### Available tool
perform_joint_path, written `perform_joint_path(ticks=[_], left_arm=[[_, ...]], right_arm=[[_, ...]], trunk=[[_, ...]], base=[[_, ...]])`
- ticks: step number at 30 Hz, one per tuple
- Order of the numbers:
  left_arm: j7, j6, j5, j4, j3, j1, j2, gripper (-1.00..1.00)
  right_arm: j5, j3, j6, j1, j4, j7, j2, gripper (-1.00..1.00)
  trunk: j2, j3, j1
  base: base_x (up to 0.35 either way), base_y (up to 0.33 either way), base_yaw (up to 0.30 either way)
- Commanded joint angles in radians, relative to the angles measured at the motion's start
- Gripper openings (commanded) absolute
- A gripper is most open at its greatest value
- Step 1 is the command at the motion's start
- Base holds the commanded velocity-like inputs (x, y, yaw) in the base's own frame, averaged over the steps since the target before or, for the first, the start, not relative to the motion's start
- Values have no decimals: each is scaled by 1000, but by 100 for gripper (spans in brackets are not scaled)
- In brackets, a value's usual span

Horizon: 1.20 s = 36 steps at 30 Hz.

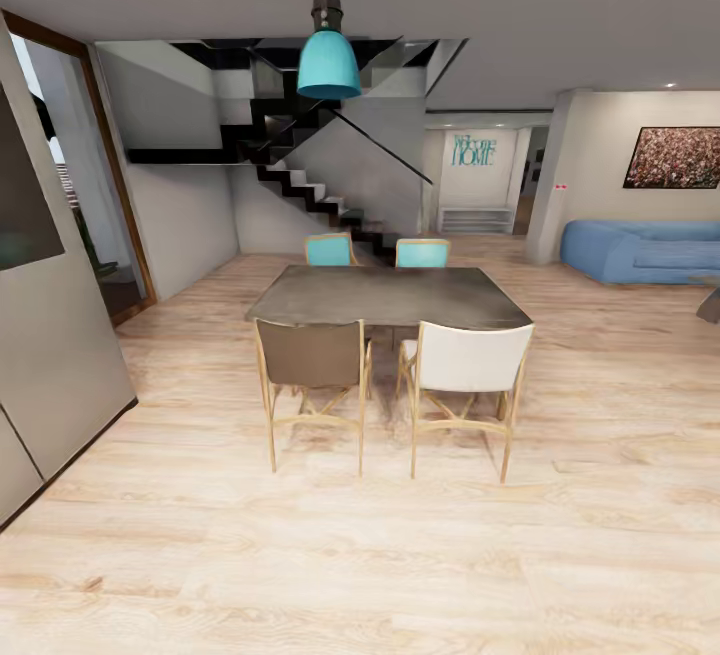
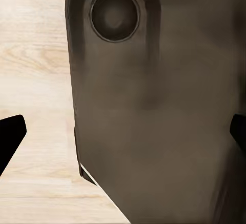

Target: Pick up the poster from the kitchen countertop and hang it on one of the wall nails in the kitchen.

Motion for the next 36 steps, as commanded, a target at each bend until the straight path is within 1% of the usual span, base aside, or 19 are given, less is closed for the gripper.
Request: perform_joint_path(ticks=[1,3,5,20,21,25,29,32,33,36], left_arm=[[-2,-1,0,-6,-3,6,-6,100],[-2,-1,0,-17,-3,17,-17,100],[-2,-1,0,-27,-3,28,-26,100],[-2,-1,0,-27,-3,31,-26,100],[-3,-2,-1,-33,-2,36,-27,100],[-3,-4,-1,-55,3,50,-4,100],[-3,-4,0,-77,3,54,18,100],[-3,-8,2,-94,6,56,33,100],[-3,-12,2,-714,7,56,33,100],[-2,-52,2,-710,9,56,34,100]], right_arm=[[1,6,-6,-6,-6,-2,-6,100],[1,6,-9,-17,-7,-2,-17,100],[1,6,-9,-26,-7,-2,-17,100],[1,6,-9,-26,-7,-2,-17,100],[-1,4,-10,-32,-13,-2,-22,100],[-8,-7,-33,-55,-35,-2,-42,100],[-9,-10,-55,-78,-58,-2,-48,100],[-9,-25,-72,-96,-75,-3,-51,100],[-9,-31,-91,-139,-515,-3,-51,100],[-8,-38,-92,-135,-529,-3,-52,100]], trunk=[[0,0,0],[0,0,0],[0,0,0],[0,0,0],[0,0,0],[0,0,0],[0,0,0],[0,0,0],[0,0,0],[0,0,0]], base=[[0,0,0],[0,0,0],[0,0,0],[0,0,0],[0,0,0],[0,0,0],[0,0,0],[0,0,0],[0,0,0],[0,0,0]])
